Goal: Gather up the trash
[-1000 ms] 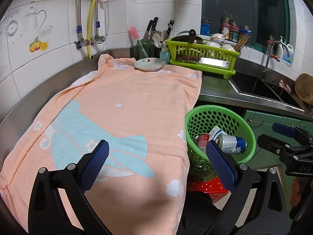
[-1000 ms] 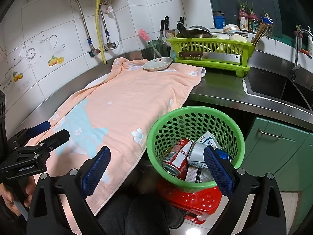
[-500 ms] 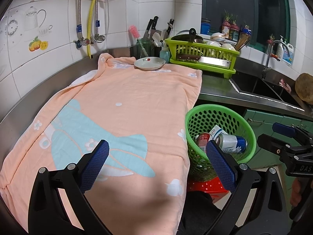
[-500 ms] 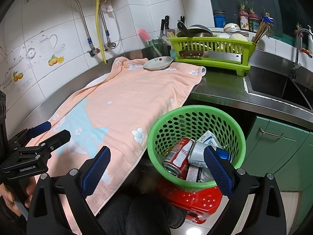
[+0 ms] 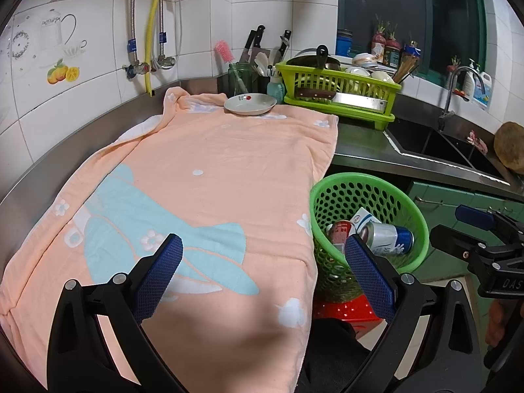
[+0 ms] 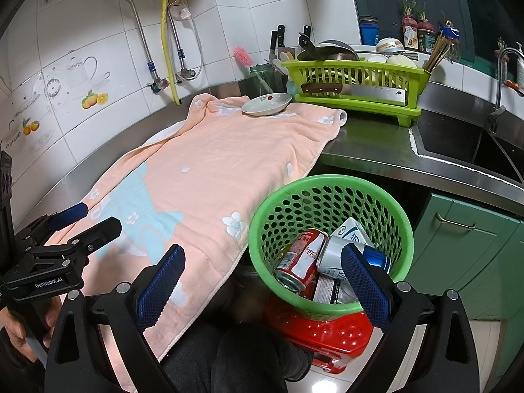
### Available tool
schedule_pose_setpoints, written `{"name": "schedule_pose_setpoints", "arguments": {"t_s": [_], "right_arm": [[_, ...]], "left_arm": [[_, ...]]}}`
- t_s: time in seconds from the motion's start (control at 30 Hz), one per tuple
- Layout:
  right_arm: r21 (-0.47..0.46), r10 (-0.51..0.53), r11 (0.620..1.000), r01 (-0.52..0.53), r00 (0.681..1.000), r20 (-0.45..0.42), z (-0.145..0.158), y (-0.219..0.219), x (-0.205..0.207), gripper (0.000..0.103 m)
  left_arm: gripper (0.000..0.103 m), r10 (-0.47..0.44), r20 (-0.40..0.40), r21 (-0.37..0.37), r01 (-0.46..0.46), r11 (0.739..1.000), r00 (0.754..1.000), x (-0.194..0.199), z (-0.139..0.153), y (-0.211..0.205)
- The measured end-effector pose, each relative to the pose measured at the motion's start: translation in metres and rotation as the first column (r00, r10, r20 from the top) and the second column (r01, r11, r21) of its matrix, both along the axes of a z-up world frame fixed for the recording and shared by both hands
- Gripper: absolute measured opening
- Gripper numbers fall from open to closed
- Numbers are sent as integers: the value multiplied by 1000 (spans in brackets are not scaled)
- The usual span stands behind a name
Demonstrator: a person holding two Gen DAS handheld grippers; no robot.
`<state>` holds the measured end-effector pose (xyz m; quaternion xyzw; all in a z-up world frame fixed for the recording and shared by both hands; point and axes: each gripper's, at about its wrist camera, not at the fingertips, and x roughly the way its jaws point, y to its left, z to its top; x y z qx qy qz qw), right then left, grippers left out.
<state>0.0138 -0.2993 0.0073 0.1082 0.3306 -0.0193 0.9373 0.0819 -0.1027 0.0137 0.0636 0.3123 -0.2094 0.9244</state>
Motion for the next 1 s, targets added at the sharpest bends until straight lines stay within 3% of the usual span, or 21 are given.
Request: {"name": "schedule_pose_setpoints", "arguments": {"t_s": [1.0], "right_arm": [[1, 3, 1000, -3, 1000, -1, -2, 3, 1, 93]], "left_arm": [[98, 1, -3, 2, -1, 1000, 1000, 1, -2, -1]]}}
